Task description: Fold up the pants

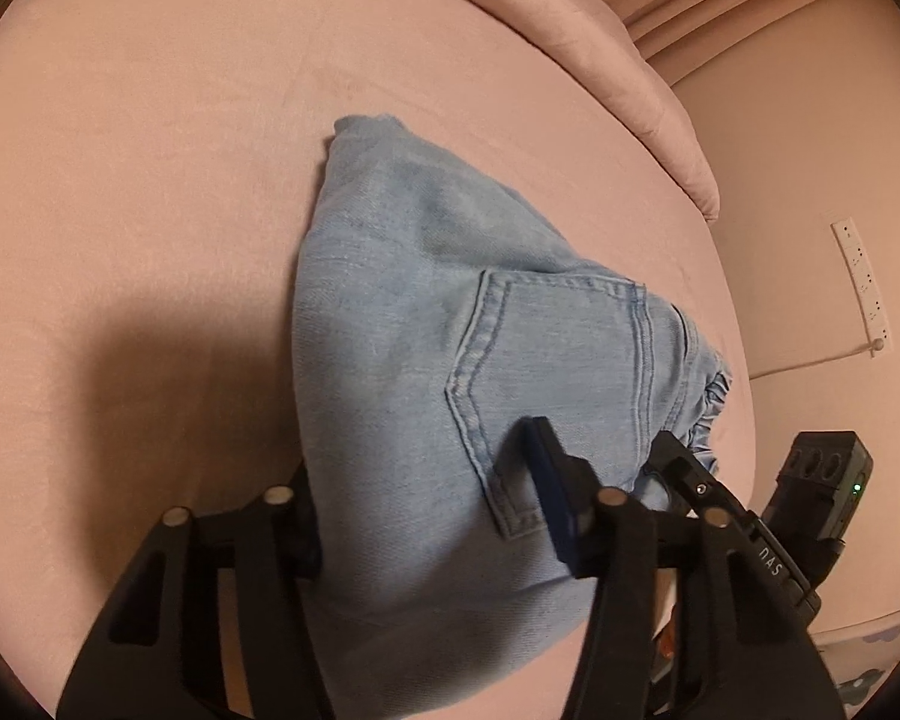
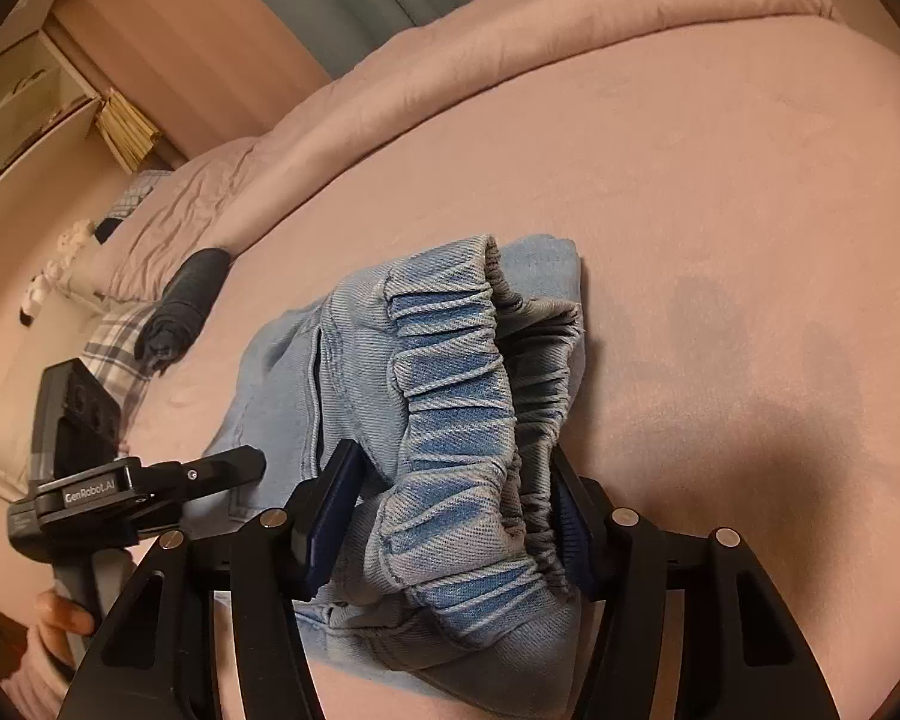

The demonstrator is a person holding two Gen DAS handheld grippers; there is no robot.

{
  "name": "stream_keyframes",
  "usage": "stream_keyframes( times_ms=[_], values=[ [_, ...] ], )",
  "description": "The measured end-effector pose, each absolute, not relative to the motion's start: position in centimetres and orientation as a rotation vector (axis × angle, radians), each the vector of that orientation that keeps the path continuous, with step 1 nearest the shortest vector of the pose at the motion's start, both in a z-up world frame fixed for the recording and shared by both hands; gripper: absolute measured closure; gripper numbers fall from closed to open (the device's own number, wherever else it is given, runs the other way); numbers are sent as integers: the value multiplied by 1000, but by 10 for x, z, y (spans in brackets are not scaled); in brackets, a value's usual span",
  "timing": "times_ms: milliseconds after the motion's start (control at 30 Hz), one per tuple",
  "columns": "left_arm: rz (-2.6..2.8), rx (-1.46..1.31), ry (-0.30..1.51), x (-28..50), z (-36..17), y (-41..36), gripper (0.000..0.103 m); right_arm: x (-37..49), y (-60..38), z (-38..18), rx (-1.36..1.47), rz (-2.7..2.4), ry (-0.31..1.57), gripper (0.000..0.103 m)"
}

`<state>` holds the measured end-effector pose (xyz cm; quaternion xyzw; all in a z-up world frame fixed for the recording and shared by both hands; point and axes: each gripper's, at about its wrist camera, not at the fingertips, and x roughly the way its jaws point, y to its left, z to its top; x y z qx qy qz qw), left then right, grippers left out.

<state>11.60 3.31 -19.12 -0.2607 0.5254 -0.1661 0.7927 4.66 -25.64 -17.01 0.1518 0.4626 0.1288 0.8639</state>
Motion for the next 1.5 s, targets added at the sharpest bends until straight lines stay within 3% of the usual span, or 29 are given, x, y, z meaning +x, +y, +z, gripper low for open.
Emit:
stream_keyframes(
  times_ms=[67, 333, 633, 1500],
  values=[
    [-359, -538, 1103, 115, -184, 31, 67, 44, -253, -166, 300, 255, 952, 47],
    [-361, -498, 1075, 113, -180, 26, 67, 38, -244, -157, 235, 229, 915, 49],
    [-360, -457, 1054, 114, -176, 18, 78, 33, -239, -152, 219, 220, 899, 51],
    [-380, -452, 1007, 110, -163, 18, 79, 34, -241, -145, 207, 252, 881, 53]
  ],
)
